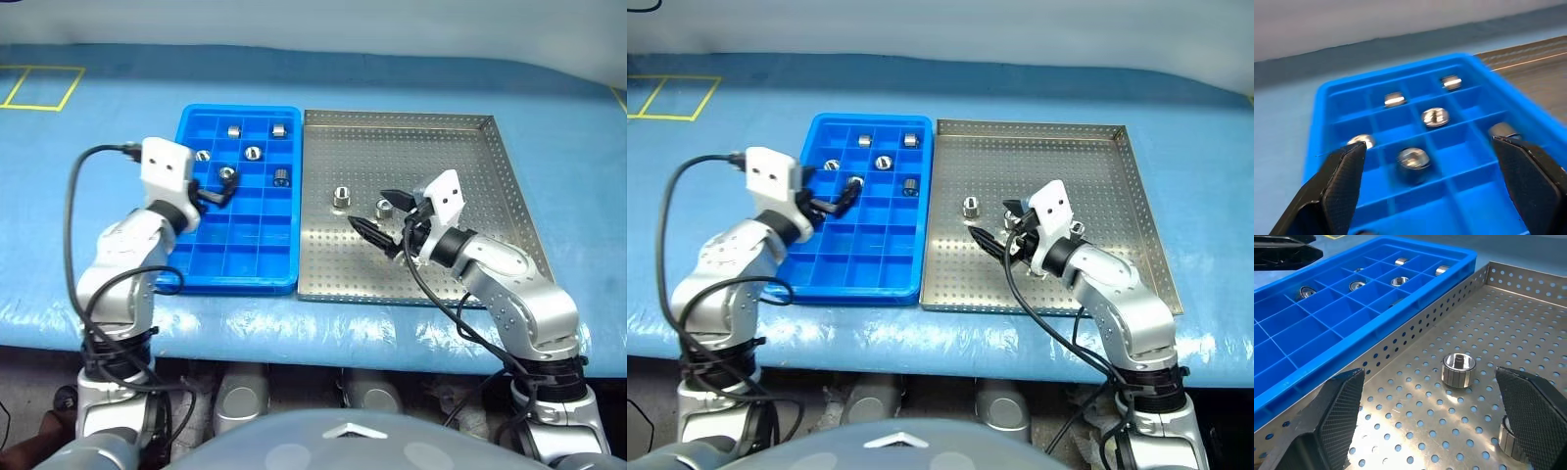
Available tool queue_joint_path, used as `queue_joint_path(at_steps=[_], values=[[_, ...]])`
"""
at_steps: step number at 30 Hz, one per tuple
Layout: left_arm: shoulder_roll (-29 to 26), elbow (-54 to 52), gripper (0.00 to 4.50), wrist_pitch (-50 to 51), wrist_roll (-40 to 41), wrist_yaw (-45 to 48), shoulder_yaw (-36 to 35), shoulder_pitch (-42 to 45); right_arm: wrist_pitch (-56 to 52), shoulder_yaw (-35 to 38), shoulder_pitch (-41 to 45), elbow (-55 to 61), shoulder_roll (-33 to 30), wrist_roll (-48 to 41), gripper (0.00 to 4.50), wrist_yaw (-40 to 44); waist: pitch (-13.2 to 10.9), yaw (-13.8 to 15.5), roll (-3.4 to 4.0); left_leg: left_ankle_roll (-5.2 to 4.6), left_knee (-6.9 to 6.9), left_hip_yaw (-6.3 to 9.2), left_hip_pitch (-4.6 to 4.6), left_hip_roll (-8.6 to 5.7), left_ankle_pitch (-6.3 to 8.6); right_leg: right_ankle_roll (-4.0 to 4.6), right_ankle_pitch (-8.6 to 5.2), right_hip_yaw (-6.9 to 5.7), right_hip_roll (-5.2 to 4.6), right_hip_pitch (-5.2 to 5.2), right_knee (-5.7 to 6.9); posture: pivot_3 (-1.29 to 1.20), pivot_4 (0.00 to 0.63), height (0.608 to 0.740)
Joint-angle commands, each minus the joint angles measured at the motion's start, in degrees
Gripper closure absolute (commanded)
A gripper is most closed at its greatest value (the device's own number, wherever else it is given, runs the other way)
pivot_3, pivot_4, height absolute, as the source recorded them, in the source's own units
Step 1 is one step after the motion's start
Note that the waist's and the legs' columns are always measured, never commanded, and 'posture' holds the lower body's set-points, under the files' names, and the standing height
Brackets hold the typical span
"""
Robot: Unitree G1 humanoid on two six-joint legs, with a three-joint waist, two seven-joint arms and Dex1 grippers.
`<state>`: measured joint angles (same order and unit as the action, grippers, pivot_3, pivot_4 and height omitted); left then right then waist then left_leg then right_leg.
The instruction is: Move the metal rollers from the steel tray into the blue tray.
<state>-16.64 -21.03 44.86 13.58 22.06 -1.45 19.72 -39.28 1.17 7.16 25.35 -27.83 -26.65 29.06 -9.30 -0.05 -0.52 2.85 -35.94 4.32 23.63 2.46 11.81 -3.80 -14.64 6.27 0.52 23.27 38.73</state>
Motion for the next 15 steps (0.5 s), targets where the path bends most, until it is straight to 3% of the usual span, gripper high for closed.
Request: queue_joint_path(at_steps=[1, 8, 15], values=[[2.69, 10.76, 0.02, -4.73, -2.93, 2.61, 9.38, 7.10, 0.28, 2.18, -0.90, 3.09, -0.31, 0.16, 0.00, -1.48, 0.01, -0.32, 0.02, 0.00, -0.03, -0.01, -0.02, -0.01, 0.00, -0.03, 0.02, 0.01, 0.00, -0.05, -0.01, 0.02, 0.150, 0.740], [7.59, 34.97, 0.02, -13.11, -8.37, 4.11, 16.18, 18.80, -0.45, 4.18, -5.42, 7.89, 0.09, 0.04, 0.00, -4.57, 0.02, -3.42, 0.06, -0.05, 0.03, -0.04, -0.01, -0.01, 0.03, -0.02, 0.01, 0.09, 0.04, 0.00, -0.06, -0.08, 0.150, 0.740], [8.96, 45.95, 0.02, -14.85, -12.43, 5.65, 18.98, 23.12, -1.24, 5.59, -8.78, 11.54, 0.98, -0.49, 0.00, -7.06, 0.10, -5.60, 0.19, -0.09, 0.10, -0.08, -0.01, -0.02, 0.05, -0.02, -0.01, 0.15, 0.04, 0.02, -0.09, -0.13, 0.150, 0.740]])
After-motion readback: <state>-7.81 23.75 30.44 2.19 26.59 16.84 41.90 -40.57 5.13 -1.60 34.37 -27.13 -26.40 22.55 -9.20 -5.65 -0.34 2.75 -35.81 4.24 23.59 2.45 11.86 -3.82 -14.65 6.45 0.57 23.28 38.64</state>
